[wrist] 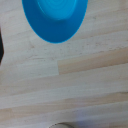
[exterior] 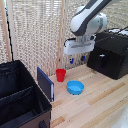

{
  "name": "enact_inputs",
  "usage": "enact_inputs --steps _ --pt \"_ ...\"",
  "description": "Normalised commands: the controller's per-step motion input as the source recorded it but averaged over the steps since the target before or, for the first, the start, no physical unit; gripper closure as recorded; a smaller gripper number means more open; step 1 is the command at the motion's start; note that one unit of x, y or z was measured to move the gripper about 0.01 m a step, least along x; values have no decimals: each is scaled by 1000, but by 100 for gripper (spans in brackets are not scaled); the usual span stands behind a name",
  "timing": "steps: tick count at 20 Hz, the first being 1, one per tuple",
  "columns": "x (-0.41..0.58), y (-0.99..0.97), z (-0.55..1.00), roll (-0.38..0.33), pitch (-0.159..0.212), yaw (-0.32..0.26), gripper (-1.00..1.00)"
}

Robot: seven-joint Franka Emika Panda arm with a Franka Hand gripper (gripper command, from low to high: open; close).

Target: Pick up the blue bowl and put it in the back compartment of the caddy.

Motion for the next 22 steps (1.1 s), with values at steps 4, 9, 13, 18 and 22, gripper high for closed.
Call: enact_inputs --steps 4,9,13,18,22 --pt "0 -367 -371 21 -2 68 -100" --pt "-81 -237 -439 1 0 52 -100" --pt "-140 -157 -473 0 0 47 -100" --pt "-284 -107 -401 0 0 25 -100" --pt "-68 -17 -395 -10 -7 37 -100"
